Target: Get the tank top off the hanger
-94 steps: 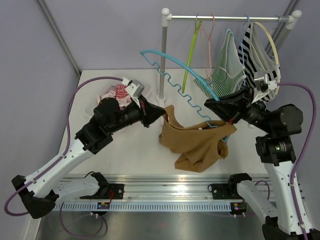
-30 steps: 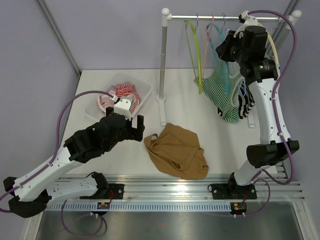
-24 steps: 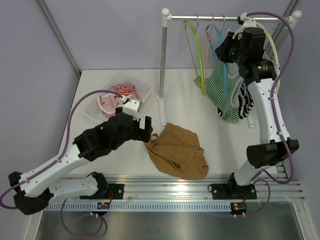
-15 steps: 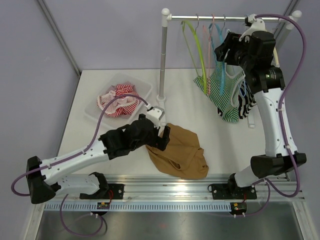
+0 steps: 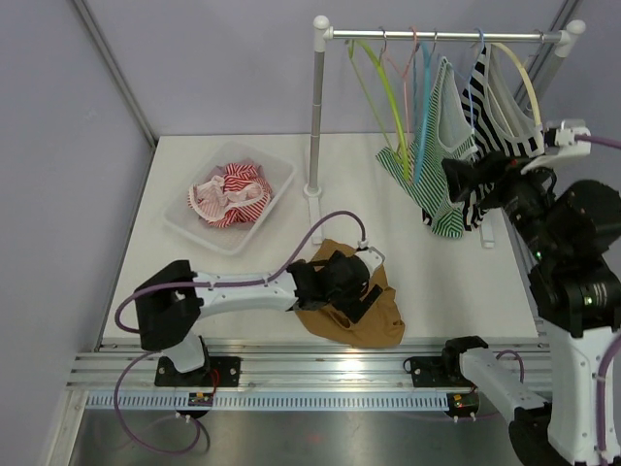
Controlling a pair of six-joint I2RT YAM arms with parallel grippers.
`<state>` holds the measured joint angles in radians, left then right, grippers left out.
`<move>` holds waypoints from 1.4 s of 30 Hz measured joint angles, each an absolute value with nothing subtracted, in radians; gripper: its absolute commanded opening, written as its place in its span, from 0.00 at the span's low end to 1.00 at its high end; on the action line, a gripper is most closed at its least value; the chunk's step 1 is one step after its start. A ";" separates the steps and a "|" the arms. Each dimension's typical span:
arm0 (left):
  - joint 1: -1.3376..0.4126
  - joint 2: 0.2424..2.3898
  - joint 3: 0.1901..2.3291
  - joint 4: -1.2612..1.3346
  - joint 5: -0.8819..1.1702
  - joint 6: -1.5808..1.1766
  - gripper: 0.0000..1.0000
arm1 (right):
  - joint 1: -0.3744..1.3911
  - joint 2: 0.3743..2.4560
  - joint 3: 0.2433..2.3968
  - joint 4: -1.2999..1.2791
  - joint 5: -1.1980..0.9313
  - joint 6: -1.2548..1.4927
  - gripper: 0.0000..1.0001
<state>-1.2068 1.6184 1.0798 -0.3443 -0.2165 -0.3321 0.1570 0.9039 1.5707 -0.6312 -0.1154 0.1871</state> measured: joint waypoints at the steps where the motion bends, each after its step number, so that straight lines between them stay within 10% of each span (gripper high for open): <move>1: -1.212 1.648 1.087 -0.343 -0.216 -0.332 0.99 | 0.157 0.860 1.543 -0.633 -0.135 0.187 1.00; 9: -1.231 1.814 1.100 -0.294 -0.210 -0.347 0.94 | 0.157 0.708 1.499 -0.656 -0.323 0.187 0.99; 13: -1.231 1.836 1.097 -0.227 -0.191 -0.375 0.15 | 0.157 0.662 1.482 -0.688 -0.355 0.188 1.00; 15: -1.231 1.841 1.098 -0.197 -0.179 -0.390 0.02 | 0.157 0.641 1.481 -0.698 -0.364 0.189 0.99; 31: -1.202 1.380 1.160 -0.513 -0.520 -0.455 0.00 | 0.157 0.567 1.452 -0.724 -0.360 0.186 0.99; 42: -0.852 1.267 1.504 -0.725 -0.620 -0.395 0.00 | 0.157 0.544 1.411 -0.720 -0.360 0.191 1.00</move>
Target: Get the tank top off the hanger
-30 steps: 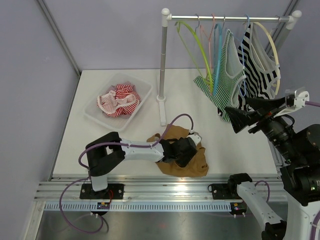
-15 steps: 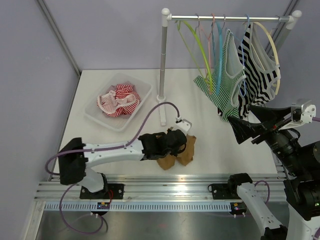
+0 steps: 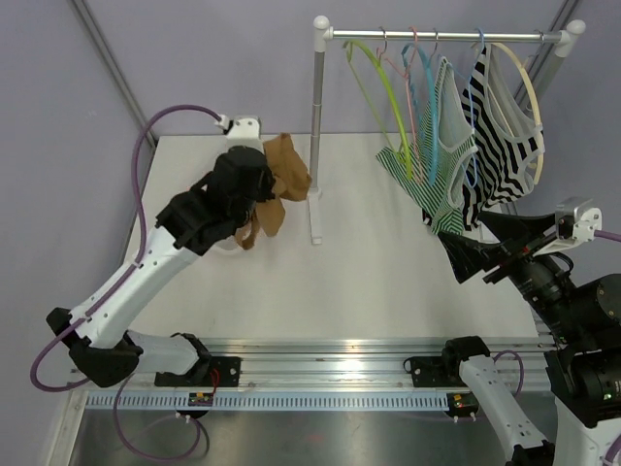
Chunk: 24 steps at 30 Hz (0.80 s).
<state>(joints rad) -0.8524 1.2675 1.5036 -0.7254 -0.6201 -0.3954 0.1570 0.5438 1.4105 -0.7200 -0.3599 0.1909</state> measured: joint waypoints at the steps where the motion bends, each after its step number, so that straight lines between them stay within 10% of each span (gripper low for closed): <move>1: -0.805 1.277 1.542 -0.735 -0.614 -0.389 0.00 | 0.157 0.543 1.406 -0.720 -0.360 0.192 1.00; 16: -0.211 1.777 2.047 -0.908 -0.315 -0.342 0.00 | 0.157 0.544 1.384 -0.705 -0.324 0.207 1.00; 24: -0.150 2.064 1.973 -0.870 -0.145 -0.370 0.00 | 0.157 0.532 1.361 -0.699 -0.262 0.240 0.99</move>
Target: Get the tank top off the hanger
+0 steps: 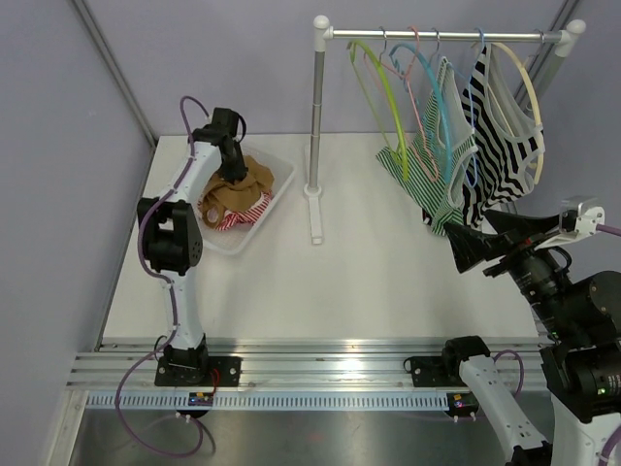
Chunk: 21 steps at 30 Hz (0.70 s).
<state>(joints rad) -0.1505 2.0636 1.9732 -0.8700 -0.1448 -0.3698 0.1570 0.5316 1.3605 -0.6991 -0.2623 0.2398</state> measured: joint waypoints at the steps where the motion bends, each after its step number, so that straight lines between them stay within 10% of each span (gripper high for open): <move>1: -0.149 2.098 1.953 -0.865 -0.129 -0.376 0.00 | 0.157 0.531 1.360 -0.699 -0.257 0.241 0.99; 8: -0.138 2.213 1.954 -0.831 -0.081 -0.415 0.02 | 0.157 0.566 1.408 -0.759 -0.180 0.250 0.99; 19: -0.125 2.158 2.106 -0.958 -0.028 -0.413 0.99 | 0.157 0.797 1.539 -0.836 0.004 0.233 1.00; 21: -0.123 2.108 2.156 -0.987 -0.014 -0.407 0.99 | 0.157 0.855 1.576 -0.838 0.035 0.224 1.00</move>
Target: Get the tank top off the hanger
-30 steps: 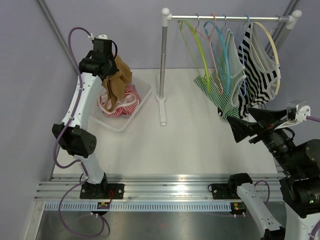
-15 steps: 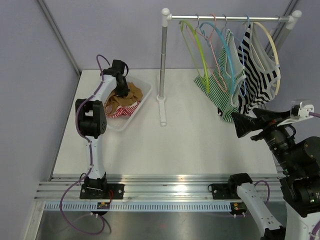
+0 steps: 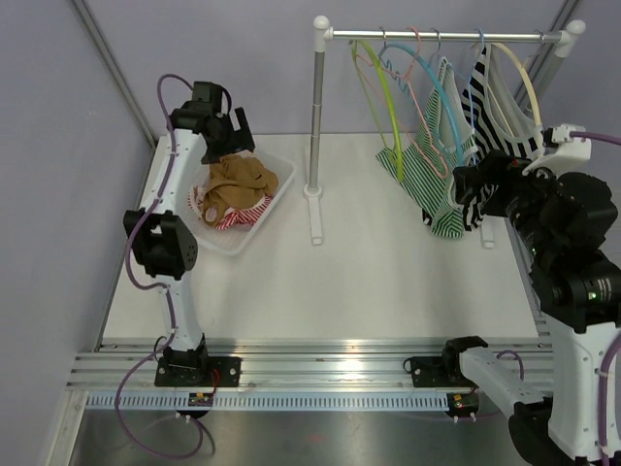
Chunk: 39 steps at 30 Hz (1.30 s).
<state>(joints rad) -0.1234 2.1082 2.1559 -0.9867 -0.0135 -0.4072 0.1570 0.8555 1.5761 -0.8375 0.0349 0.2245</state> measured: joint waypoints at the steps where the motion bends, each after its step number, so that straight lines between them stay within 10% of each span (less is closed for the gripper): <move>1: -0.122 2.071 2.173 -0.994 -0.003 -0.406 0.99 | 0.157 0.888 1.597 -0.839 0.049 0.220 1.00; 9: -0.115 1.605 2.061 -0.958 0.046 -0.373 0.99 | 0.155 1.151 1.826 -0.847 0.177 0.145 1.00; 18: -0.141 1.053 1.471 -0.857 0.107 -0.351 0.99 | 0.069 1.409 2.071 -0.868 0.152 0.080 0.63; 32: -0.249 0.849 1.083 -0.739 0.120 -0.284 0.99 | -0.032 1.720 2.306 -0.947 -0.006 0.020 0.52; 39: -0.269 0.845 1.045 -0.723 0.121 -0.269 0.99 | -0.041 1.788 2.301 -0.977 -0.045 -0.025 0.27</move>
